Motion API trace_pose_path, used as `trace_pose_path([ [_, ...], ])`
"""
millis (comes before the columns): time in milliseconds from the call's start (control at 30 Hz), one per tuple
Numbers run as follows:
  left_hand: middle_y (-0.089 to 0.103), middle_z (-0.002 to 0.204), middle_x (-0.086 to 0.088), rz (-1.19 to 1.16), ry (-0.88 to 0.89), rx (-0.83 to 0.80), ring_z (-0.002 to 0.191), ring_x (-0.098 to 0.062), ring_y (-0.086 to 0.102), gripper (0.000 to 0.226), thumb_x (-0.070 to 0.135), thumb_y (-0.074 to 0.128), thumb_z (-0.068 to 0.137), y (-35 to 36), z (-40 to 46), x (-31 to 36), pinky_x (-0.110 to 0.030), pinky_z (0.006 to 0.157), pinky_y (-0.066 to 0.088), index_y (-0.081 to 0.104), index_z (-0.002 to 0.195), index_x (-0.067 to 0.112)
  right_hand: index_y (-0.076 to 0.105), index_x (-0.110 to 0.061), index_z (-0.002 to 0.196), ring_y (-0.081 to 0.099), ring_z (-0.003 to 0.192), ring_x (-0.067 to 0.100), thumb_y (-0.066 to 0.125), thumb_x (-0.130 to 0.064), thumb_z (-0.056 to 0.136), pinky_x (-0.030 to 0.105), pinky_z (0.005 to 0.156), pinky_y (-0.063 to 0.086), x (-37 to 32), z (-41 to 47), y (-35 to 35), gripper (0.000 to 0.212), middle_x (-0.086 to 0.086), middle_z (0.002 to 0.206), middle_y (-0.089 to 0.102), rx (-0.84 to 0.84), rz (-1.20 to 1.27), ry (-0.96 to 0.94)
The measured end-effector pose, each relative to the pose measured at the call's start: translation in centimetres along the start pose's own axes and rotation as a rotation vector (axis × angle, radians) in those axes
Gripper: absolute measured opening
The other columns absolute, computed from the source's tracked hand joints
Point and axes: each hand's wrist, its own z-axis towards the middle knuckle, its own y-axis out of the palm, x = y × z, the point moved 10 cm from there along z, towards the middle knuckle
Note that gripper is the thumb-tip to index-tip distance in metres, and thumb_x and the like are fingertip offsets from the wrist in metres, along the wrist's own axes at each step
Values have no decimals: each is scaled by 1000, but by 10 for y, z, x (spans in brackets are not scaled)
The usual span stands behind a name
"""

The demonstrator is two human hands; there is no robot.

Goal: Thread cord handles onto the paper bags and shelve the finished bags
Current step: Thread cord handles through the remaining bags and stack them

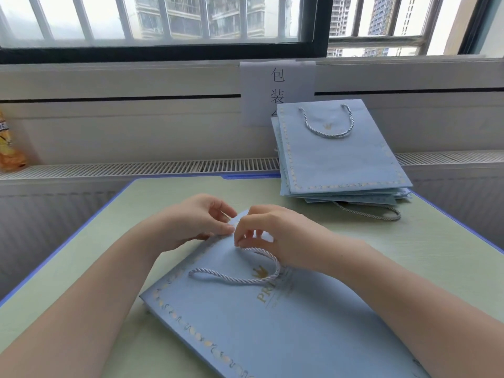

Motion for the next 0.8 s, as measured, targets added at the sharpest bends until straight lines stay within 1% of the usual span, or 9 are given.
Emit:
trace_pose_path([
  [100,60,89,-8,-13,6,-9,73,-14,58,24,0,65,84,4,0,0,-19,62,47,63,106,10,67,-31,95,50,88,9,60,-27,91,32,84,44,-4,-1,8,8,-5,96,55,-61,-1,-21],
  [167,61,87,-6,-17,3,13,70,-12,58,23,1,66,85,1,1,0,-17,60,47,64,106,10,61,-30,85,49,81,8,56,-32,93,30,75,41,-5,-2,8,9,-8,87,52,-77,-34,-9],
  [233,62,83,-4,9,-7,51,69,-13,57,21,3,66,85,-2,1,-1,-19,62,46,66,104,10,47,-28,70,44,64,5,49,-47,93,28,58,34,-4,-4,9,30,-9,68,47,-122,-141,42],
  [333,66,78,-6,38,-8,66,67,-15,57,14,1,65,86,-3,0,1,-23,63,46,70,93,12,37,-21,52,37,50,10,40,-57,92,31,49,27,-3,-5,13,54,-2,51,40,-162,-269,90],
  [433,63,76,-7,55,-15,109,66,-17,55,15,1,63,87,-12,0,-1,-23,60,45,71,97,8,23,-20,49,21,45,18,43,-48,95,33,48,19,-7,-3,-5,58,1,43,24,-42,-100,98],
  [533,60,69,-1,114,-21,130,65,-14,55,16,4,62,88,-18,0,-2,-22,63,44,72,100,9,18,-19,53,15,45,14,48,-35,96,25,45,12,-5,-5,-35,55,-4,49,14,169,166,98],
  [667,72,86,-10,179,-37,53,78,-21,64,19,5,56,91,-12,-1,-3,-30,75,49,73,96,11,22,-15,53,17,44,12,48,-33,97,23,45,14,-2,-6,-42,54,-4,48,18,226,174,93],
  [733,72,88,-11,185,-47,82,79,-23,65,23,4,52,92,-13,0,-3,-31,77,50,73,92,12,38,-9,54,23,42,11,46,-33,97,21,45,19,4,-7,-45,50,-7,44,29,244,172,118],
  [800,69,80,-10,167,-64,158,71,-23,62,26,1,49,92,-22,0,-4,-26,68,48,71,86,13,55,-12,66,31,40,8,45,-32,98,18,45,25,21,-7,-53,39,-10,44,39,293,215,176],
])
